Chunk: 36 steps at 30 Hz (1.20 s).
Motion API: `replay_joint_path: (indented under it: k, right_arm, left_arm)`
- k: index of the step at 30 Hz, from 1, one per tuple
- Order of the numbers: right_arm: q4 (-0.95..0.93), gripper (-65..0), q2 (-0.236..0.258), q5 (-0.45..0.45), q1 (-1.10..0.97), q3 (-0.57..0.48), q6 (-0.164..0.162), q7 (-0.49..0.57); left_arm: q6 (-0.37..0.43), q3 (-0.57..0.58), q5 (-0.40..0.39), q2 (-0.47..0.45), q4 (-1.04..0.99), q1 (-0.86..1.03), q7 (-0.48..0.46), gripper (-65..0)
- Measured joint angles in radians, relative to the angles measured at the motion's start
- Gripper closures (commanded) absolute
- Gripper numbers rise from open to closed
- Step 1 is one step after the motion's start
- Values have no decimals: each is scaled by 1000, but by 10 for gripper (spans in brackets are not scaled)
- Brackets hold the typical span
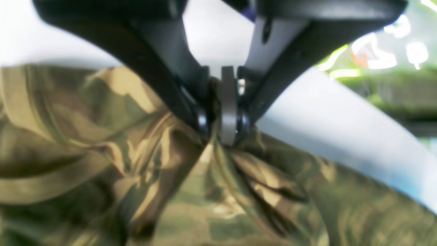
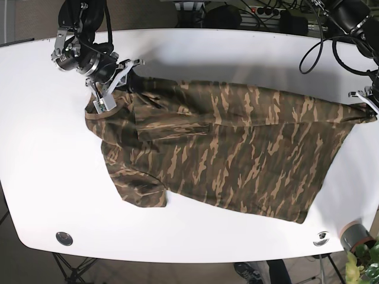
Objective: Fold the T-shirt properly
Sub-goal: 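Lay the shirt flat, pulling the right gripper toward the collar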
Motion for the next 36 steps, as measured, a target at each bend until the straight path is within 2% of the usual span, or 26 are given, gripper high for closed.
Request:
replay_joint_path:
  k: [5, 10, 13, 16, 19, 22, 25, 27, 30, 32, 34, 36]
  right_arm:
    - [1, -21, 56, 87, -37, -43, 1, 19]
    - [1, -21, 98, 166, -77, -46, 0, 4]
    - [1, -21, 140, 179, -79, -92, 0, 10]
    - [1, -21, 179, 191, -79, -167, 0, 14]
    - [1, -22, 187, 187, -82, -214, 0, 10]
    - [1, -44, 193, 188, -92, -228, 0, 11]
    - [1, -119, 195, 187, -102, -228, 0, 10]
    - [1, -195, 193, 187, -102, -228, 0, 7]
    - [1, -315, 194, 187, -101, -228, 0, 8]
    - [1, -390, 194, 187, -101, -228, 0, 10]
    - [1, -423, 194, 187, -102, -228, -1, 10]
    - [1, -430, 193, 187, -101, -226, 0, 11]
  left_arm:
    - [0, -82, -9, -6, 0, 38, -8, 0]
    - [0, -90, -4, -3, 0, 66, 3, 0]
    - [-3, -121, -26, -5, 1, 92, -24, 0]
    - [-2, -155, 6, -6, 0, 108, -16, 0]
    - [0, -162, 0, -8, 0, 122, -21, 0]
    - [0, -162, -17, -8, 2, 143, -26, 0]
    - [0, -166, 5, -6, 2, 156, -16, 0]
    - [1, -166, 5, -6, 2, 155, -18, -26]
    - [0, -163, -1, -7, 2, 150, -21, -122]
    - [1, -161, -3, -8, 2, 150, -21, -222]
    - [1, -161, -1, -8, 2, 150, -20, -294]
    - [1, -150, 2, -9, 2, 150, -20, -354]
